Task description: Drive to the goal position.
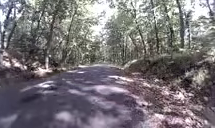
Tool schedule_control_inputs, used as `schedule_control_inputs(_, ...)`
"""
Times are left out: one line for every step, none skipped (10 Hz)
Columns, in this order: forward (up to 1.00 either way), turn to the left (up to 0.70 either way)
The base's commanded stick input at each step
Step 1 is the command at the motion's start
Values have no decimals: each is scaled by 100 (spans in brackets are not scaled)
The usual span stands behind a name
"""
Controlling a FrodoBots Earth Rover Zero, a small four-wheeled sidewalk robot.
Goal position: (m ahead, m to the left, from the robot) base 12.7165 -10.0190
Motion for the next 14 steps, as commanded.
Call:
schedule_control_inputs(70, 0)
schedule_control_inputs(70, 0)
schedule_control_inputs(70, 0)
schedule_control_inputs(70, 0)
schedule_control_inputs(70, 0)
schedule_control_inputs(70, 0)
schedule_control_inputs(70, 0)
schedule_control_inputs(70, 0)
schedule_control_inputs(70, 0)
schedule_control_inputs(70, 0)
schedule_control_inputs(70, 0)
schedule_control_inputs(70, 0)
schedule_control_inputs(70, 0)
schedule_control_inputs(70, 0)
